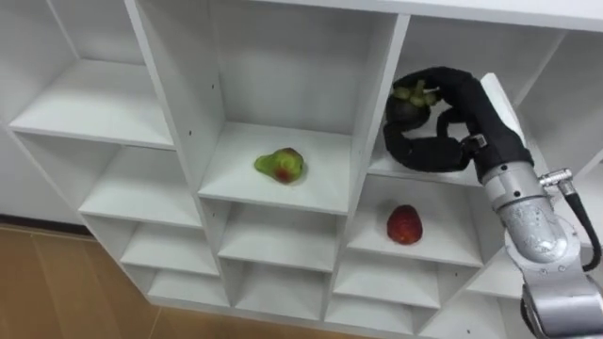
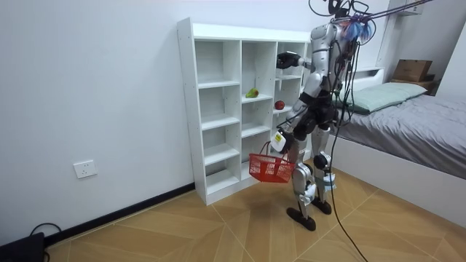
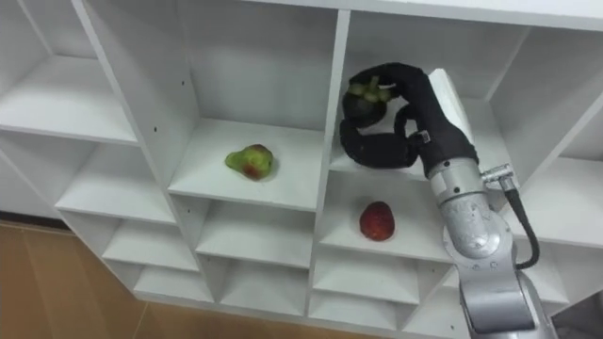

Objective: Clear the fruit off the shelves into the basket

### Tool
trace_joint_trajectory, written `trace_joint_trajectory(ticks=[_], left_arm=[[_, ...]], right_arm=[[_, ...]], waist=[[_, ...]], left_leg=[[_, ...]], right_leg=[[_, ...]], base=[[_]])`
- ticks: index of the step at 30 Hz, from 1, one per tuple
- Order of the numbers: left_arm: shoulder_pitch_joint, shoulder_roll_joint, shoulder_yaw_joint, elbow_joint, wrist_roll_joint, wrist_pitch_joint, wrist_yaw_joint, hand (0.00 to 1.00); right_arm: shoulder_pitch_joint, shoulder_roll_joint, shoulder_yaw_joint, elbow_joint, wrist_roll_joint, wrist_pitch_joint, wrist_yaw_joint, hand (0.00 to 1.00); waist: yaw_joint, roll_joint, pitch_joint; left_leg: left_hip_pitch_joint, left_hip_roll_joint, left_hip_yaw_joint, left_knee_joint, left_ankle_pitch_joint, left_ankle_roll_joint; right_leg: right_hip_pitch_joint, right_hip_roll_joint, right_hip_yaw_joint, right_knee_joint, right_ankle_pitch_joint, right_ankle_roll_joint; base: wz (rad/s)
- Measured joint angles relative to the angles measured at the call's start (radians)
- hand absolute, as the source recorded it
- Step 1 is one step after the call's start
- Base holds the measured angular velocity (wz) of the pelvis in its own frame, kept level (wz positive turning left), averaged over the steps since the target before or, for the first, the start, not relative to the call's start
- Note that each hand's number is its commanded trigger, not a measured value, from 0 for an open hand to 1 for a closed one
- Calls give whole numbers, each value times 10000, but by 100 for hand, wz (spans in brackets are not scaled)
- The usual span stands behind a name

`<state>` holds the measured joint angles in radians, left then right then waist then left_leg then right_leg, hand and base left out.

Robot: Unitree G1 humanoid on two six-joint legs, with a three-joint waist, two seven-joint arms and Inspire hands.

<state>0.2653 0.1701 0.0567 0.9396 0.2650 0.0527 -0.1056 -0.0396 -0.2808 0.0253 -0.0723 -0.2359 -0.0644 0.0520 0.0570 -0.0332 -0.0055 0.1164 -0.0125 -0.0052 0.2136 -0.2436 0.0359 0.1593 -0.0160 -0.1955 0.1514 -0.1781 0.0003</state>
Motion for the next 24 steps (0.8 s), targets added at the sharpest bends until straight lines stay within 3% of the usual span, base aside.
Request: trace_joint_trajectory(ticks=[8,12,18,24], left_arm=[[-175,-26,-34,-108,-680,-255,298,100],[-461,-38,-211,-244,-1444,-374,356,100],[-1086,-73,-853,-260,-2328,-584,500,100],[-1263,-216,-1083,-487,-2338,-583,519,100]], right_arm=[[1273,75,68,-1396,9,11,761,100],[1726,154,353,-1851,16,19,1012,100],[1895,180,1327,-1884,32,124,1802,100],[1893,219,1725,-1725,41,363,2149,100]], waist=[[-25,42,47],[-25,-34,6],[28,-182,22],[209,-249,73]], left_leg=[[-11,9,17,-84,3,-5],[-192,11,69,-111,39,-16],[-412,13,112,-102,57,-15],[-562,40,217,-13,61,-7]], right_leg=[[-40,6,0,16,0,-1],[-247,11,26,25,18,-28],[-489,9,41,64,22,-35],[-674,-10,198,62,23,-34]], base=[[-2],[-3],[-1],[-4]])
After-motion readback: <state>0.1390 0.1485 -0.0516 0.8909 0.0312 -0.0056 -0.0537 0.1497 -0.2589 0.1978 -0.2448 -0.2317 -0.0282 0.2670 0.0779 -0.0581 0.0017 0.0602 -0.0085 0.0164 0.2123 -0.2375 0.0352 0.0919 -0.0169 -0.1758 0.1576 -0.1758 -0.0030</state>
